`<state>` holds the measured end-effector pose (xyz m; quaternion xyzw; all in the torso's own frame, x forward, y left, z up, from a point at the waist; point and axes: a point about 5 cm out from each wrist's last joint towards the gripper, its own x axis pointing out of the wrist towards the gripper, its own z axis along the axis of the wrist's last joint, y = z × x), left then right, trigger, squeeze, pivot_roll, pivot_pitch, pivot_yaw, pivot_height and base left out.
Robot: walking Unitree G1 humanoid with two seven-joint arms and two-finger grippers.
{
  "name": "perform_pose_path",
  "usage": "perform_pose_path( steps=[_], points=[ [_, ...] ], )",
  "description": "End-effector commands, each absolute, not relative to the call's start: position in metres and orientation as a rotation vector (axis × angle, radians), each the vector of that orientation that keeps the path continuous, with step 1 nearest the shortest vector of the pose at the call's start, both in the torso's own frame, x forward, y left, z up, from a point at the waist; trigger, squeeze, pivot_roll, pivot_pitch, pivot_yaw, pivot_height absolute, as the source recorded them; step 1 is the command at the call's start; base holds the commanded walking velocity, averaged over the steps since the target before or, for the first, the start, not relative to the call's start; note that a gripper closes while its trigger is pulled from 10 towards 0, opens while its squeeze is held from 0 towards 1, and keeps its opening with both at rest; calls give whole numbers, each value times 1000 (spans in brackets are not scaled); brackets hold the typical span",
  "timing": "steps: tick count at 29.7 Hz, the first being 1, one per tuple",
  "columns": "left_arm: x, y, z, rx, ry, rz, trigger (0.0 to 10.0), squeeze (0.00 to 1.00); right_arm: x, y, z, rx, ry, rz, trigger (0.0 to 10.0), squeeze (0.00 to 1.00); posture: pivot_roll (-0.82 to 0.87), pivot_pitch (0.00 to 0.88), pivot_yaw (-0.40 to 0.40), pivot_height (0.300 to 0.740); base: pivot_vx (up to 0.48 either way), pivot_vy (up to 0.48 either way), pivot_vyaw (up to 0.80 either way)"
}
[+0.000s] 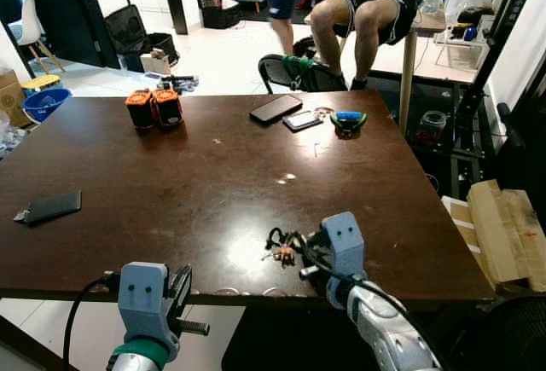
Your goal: Hang keys on a hook
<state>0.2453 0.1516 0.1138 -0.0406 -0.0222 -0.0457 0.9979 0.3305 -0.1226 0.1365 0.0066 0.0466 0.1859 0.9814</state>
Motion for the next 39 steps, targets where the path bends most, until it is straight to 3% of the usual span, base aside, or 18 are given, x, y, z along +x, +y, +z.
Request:
perform_pose_path(
  steps=[1,29,30,39],
  points=[
    [243,157,110,-64,-21,-76,10000,0,333,-126,149,67,20,357,0,0,-76,107,161,740,0,0,0],
    [241,159,110,-50,-18,-77,10000,0,336,-142,169,128,-129,242,0,0,-77,97,174,740,0,0,0],
    [241,159,110,-50,-16,-72,10000,0,335,-144,170,139,-135,227,10000,0,-82,93,175,740,0,0,0],
    [246,154,122,-59,-53,-59,10000,0,328,-144,186,166,-272,220,10000,0,-90,74,181,740,0,0,0]
  ],
)
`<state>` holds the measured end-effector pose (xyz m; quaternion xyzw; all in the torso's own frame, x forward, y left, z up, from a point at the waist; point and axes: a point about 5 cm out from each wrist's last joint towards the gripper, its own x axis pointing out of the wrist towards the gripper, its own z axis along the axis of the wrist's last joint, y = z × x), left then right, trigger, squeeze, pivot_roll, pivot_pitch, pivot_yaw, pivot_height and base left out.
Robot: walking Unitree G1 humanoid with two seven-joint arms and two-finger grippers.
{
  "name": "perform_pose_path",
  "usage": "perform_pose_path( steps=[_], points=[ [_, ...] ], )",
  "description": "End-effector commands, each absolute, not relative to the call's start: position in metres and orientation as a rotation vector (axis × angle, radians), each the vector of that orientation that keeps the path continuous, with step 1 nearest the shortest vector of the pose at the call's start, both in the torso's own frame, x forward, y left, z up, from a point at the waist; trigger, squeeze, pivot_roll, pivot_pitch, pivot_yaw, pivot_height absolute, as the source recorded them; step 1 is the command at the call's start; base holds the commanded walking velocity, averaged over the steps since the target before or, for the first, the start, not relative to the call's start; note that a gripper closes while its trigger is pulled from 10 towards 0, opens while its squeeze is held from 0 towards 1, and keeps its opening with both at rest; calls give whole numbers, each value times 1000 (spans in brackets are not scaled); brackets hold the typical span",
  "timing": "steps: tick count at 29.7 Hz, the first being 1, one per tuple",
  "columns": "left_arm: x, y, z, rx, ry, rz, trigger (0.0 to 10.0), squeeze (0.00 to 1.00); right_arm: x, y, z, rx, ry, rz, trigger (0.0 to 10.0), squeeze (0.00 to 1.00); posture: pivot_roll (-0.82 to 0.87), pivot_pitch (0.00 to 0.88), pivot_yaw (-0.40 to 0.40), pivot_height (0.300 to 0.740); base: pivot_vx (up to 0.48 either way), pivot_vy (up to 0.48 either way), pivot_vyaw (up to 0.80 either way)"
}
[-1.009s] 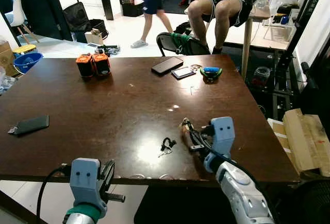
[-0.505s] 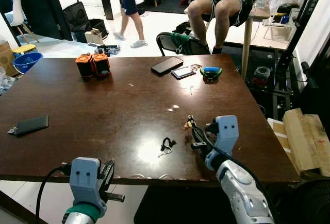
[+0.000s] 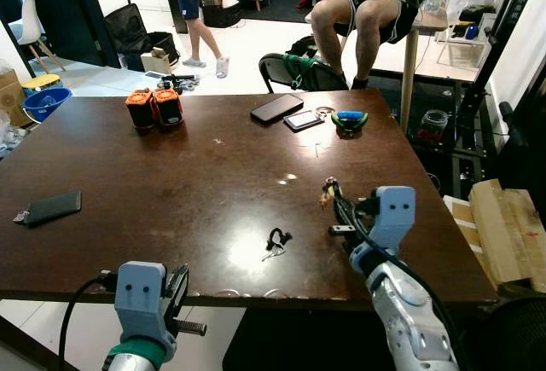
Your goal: Hang keys on a hook
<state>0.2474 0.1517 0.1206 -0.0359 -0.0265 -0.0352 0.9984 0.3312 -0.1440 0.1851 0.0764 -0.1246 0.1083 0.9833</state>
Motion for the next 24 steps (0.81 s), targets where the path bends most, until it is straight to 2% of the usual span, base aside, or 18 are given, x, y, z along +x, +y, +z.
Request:
perform_pose_path(
  steps=[1,20,24],
  points=[
    [249,153,127,-64,-71,-61,10000,0,328,-141,190,182,-297,227,10000,0,-90,74,181,740,0,0,0],
    [257,151,142,-96,-118,-17,10000,0,322,-129,178,149,-262,249,10000,0,-102,69,183,740,0,0,0],
    [258,156,142,-53,-110,7,10000,0,323,-128,173,14,-238,252,10000,0,-92,75,171,740,0,0,200]
  ],
)
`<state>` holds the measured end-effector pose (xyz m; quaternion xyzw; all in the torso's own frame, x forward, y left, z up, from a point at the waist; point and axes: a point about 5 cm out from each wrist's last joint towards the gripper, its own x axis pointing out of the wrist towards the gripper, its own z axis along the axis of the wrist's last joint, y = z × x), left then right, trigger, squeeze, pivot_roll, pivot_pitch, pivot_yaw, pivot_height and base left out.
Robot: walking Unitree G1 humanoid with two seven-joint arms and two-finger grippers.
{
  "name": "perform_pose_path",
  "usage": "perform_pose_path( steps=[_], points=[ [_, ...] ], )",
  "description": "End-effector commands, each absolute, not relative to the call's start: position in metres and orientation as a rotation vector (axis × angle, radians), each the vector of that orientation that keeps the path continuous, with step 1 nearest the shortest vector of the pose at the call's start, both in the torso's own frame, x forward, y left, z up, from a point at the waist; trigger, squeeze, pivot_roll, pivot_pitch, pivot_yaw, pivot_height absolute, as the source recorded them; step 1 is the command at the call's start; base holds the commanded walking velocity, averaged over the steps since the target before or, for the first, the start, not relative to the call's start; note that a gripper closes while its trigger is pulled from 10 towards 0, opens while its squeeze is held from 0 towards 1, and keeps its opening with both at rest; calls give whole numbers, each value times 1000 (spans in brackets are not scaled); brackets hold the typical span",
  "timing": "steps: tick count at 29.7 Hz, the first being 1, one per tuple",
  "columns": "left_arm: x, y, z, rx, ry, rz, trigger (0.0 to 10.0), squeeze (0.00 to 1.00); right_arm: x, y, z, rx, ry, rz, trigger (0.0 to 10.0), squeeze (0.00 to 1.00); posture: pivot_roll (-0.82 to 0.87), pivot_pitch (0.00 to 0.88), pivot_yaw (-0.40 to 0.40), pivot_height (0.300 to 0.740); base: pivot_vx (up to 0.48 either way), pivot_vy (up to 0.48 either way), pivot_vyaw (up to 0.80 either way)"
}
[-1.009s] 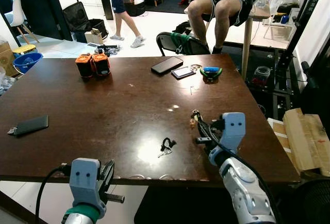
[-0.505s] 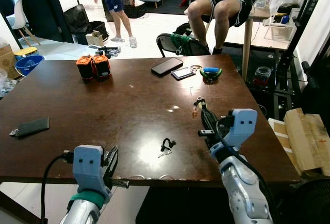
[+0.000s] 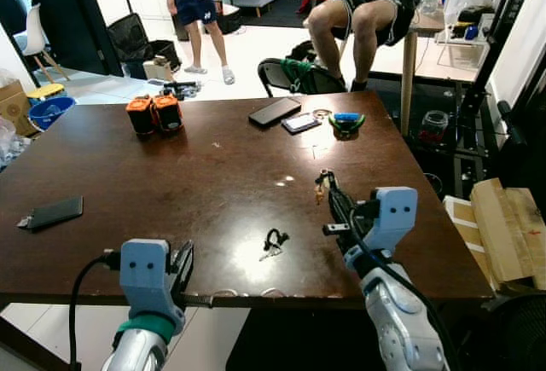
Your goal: Hang keys on a hook
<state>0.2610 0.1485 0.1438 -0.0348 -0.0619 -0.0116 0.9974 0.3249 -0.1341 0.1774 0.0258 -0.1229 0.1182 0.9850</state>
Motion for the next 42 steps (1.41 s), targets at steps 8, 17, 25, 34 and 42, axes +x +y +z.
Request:
perform_pose_path(
  steps=[8,17,25,34,42],
  points=[
    [253,161,139,-38,-96,18,10000,0,320,-127,167,-41,-225,252,10000,0,-87,76,167,740,0,0,800],
    [253,160,137,-35,-83,23,10000,0,320,-124,158,-156,-208,266,10000,0,-83,75,162,740,0,0,800],
    [252,163,137,-31,-81,29,10000,0,320,-127,156,-184,-203,251,10000,0,-84,74,161,740,0,0,800],
    [252,159,137,-43,-97,60,10000,0,321,-125,154,-225,-192,312,10000,0,-108,69,79,740,0,0,800],
    [249,156,134,-46,-95,60,10000,0,321,-124,153,-232,-183,332,10000,0,-116,71,46,740,0,0,800]
  ],
)
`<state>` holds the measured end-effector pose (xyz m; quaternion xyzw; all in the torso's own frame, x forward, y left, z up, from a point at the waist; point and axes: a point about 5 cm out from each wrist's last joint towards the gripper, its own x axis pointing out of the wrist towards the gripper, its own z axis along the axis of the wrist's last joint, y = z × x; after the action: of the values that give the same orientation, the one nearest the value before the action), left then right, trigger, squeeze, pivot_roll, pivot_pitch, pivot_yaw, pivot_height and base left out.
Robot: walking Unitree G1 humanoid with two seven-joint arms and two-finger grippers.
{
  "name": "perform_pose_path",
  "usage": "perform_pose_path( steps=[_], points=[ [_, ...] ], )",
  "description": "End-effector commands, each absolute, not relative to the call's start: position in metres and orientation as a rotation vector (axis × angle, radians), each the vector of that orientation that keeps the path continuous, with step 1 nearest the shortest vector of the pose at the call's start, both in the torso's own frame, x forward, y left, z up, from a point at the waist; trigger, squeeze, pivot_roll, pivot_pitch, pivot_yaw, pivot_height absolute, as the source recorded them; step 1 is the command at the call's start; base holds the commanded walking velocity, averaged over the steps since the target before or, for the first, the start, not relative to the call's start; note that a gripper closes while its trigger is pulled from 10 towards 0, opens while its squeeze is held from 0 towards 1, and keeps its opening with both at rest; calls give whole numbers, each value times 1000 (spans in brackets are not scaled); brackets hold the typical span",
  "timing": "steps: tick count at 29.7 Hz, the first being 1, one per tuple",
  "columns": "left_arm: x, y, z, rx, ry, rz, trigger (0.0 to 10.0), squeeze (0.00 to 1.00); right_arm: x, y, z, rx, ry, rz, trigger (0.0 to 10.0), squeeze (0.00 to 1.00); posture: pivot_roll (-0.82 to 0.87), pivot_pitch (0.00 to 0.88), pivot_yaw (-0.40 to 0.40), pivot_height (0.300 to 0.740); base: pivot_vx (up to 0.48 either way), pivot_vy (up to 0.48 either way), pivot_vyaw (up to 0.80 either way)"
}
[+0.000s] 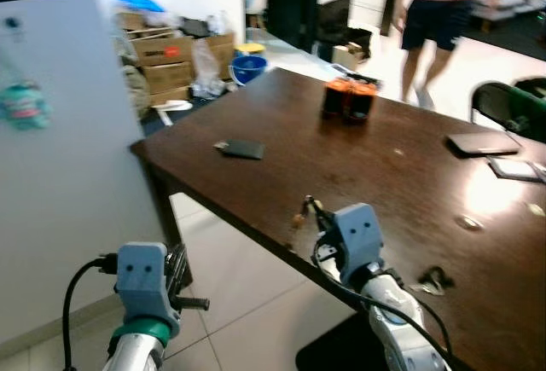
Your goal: Hang keys on a hook
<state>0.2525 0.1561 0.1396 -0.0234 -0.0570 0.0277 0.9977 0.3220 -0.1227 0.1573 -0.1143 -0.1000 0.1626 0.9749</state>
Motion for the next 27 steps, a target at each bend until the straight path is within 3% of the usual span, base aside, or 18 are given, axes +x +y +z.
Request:
perform_pose_path(
  steps=[1,13,18,19,24,25,27],
  points=[
    [248,156,134,-47,-93,63,10000,0,320,-122,152,-234,-180,338,10000,0,-120,72,36,740,0,0,800],
    [251,155,131,-38,-98,52,10000,0,312,-121,155,-244,-166,349,10000,0,-160,76,31,740,0,0,800],
    [260,152,140,-17,-132,12,10000,0,310,-137,166,-263,-169,304,10000,0,-185,83,13,740,0,0,800],
    [262,153,142,-22,-135,18,10000,0,310,-139,164,-247,-163,289,10000,0,-176,78,47,740,0,0,800],
    [263,154,138,-39,-122,34,10000,0,309,-142,155,-239,-158,269,10000,0,-172,68,57,740,0,0,800],
    [261,155,133,-41,-99,46,10000,0,308,-143,148,-235,-148,251,10000,0,-161,66,116,740,0,0,800],
    [259,155,130,-54,-86,57,10000,0,307,-143,143,-230,-138,235,10000,0,-161,66,116,740,0,0,800]
  ],
)
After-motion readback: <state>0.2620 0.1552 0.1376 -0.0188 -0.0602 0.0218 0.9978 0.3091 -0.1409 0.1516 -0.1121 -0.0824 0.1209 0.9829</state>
